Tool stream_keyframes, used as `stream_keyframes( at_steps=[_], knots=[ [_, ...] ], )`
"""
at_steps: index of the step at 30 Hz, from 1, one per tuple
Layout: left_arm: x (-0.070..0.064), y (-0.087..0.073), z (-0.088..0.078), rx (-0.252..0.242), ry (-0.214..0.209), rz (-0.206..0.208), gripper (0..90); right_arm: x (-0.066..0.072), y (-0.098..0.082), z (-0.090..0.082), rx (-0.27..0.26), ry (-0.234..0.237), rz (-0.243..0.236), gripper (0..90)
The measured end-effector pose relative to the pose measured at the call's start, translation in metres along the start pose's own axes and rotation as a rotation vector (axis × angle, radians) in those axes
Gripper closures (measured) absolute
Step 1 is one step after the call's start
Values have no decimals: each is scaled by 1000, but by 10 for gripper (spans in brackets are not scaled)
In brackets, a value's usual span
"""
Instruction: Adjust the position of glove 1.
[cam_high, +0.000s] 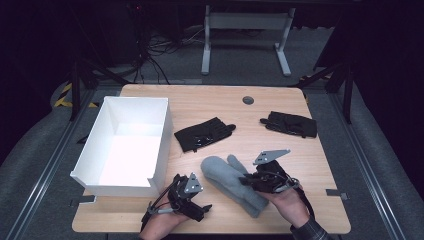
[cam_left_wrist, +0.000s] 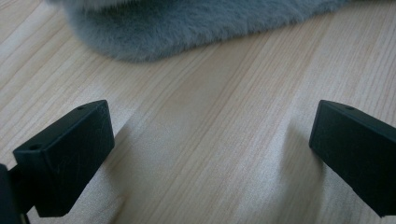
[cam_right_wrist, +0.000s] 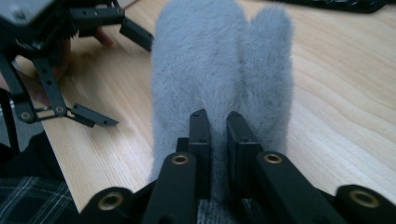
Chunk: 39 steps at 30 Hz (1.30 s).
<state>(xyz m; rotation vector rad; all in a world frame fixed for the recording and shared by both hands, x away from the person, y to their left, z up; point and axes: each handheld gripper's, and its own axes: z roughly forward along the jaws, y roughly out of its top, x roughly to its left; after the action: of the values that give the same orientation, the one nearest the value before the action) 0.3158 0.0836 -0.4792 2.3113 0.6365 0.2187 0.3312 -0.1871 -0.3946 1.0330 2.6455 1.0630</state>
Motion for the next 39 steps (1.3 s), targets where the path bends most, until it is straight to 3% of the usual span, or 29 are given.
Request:
stream_keyframes(
  at_steps=[3, 6, 8, 11, 15, 19, 22, 24, 26, 32, 39],
  knots=[
    [0, 0, 0, -3, 0, 0, 3, 1, 0, 1, -2, 18, -19, 680],
    [0, 0, 0, -3, 2, 1, 3, -1, 0, -5, -33, 22, -31, 627],
    [0, 1, 1, -4, 5, -3, 3, -5, 0, -12, -62, 24, -44, 642],
    [-3, 5, -1, 19, 22, -21, 43, -16, -4, -22, -91, 6, -69, 756],
    [-5, 11, -7, 46, 19, -30, 255, -39, -13, -32, -103, -33, -71, 868],
    [-8, 18, -17, -12, -60, -63, 553, -60, -26, -40, -98, -35, -55, 900],
    [-15, 28, -20, -45, -96, -48, 771, -68, -37, -37, -65, -22, -60, 900],
    [-20, 36, -19, -62, -127, -41, 847, -70, -43, -34, -40, -15, -64, 900],
    [-23, 40, -17, -66, -136, -33, 870, -71, -47, -29, -19, 3, -76, 900],
    [-48, 64, 3, -48, -191, 48, 872, -74, -47, -9, 40, 58, -98, 900],
    [-62, 76, 18, -69, -241, 70, 872, -71, -47, -7, 49, 109, -102, 900]
  ],
)
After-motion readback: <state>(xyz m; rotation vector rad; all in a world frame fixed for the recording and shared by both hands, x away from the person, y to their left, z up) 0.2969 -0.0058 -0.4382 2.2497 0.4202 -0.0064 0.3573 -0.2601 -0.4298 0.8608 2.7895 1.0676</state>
